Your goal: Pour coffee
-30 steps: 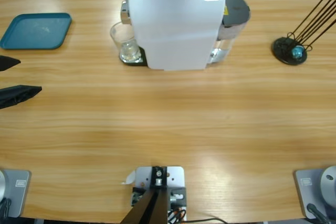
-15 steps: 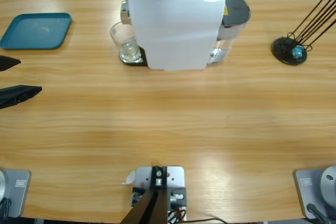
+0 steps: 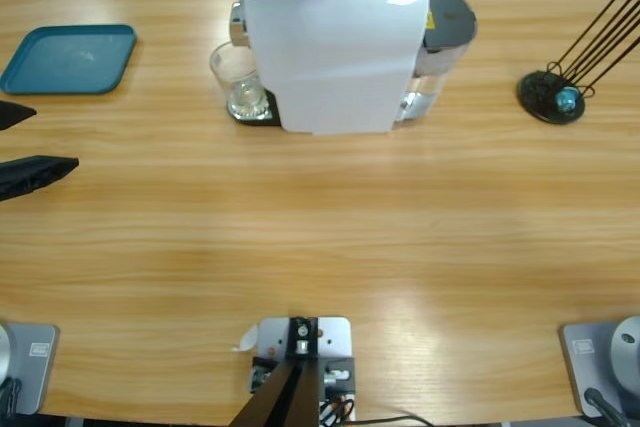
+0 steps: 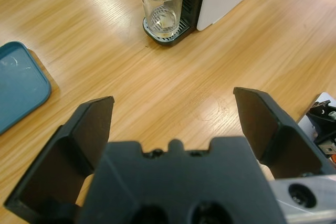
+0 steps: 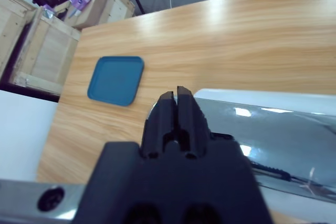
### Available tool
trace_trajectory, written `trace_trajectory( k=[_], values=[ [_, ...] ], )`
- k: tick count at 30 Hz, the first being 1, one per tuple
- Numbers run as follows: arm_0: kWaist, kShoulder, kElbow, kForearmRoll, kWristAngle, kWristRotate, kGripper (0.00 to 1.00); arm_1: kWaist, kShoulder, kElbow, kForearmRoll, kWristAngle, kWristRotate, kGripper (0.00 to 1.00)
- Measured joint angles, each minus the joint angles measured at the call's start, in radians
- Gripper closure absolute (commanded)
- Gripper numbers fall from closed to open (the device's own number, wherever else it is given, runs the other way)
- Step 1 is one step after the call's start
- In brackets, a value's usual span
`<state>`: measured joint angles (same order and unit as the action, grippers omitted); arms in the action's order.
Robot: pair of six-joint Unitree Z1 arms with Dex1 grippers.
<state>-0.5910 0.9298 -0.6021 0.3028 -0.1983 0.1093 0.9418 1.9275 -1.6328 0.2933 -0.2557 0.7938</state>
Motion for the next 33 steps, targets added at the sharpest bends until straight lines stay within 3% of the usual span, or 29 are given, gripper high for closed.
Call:
trace_trajectory(
  k=[17,18,19,20,21,25,28,29,33],
  values=[
    [-0.001,-0.001,0.004,0.000,0.000,0.000,0.000,0.020,0.034,-0.025,0.089,-0.001,0.079,1.000],
    [-0.001,-0.001,0.005,0.000,0.000,0.000,0.000,0.023,0.033,-0.025,0.090,-0.006,0.079,0.795],
    [-0.001,-0.001,0.005,0.000,0.000,0.000,0.000,0.025,0.030,-0.025,0.094,-0.015,0.079,0.312],
    [-0.001,-0.001,0.005,0.000,0.000,0.000,0.000,0.028,0.026,-0.025,0.099,-0.024,0.070,0.052],
    [-0.001,-0.001,0.005,0.000,0.000,0.000,0.000,0.032,0.021,-0.024,0.106,-0.032,0.046,0.001],
    [-0.001,-0.003,0.005,0.000,0.009,0.000,0.000,0.042,-0.033,-0.004,0.149,0.008,-0.175,0.000],
    [-0.001,-0.005,0.006,0.000,0.012,0.000,0.000,0.009,-0.060,-0.049,0.282,0.030,-0.271,0.003],
    [-0.001,-0.005,0.007,-0.001,0.014,0.000,0.000,-0.020,-0.074,-0.098,0.353,0.036,-0.285,0.106],
    [-0.001,0.003,0.007,-0.002,0.030,0.000,0.000,-0.164,-0.134,-0.276,0.582,0.063,-0.324,0.950]
  ],
)
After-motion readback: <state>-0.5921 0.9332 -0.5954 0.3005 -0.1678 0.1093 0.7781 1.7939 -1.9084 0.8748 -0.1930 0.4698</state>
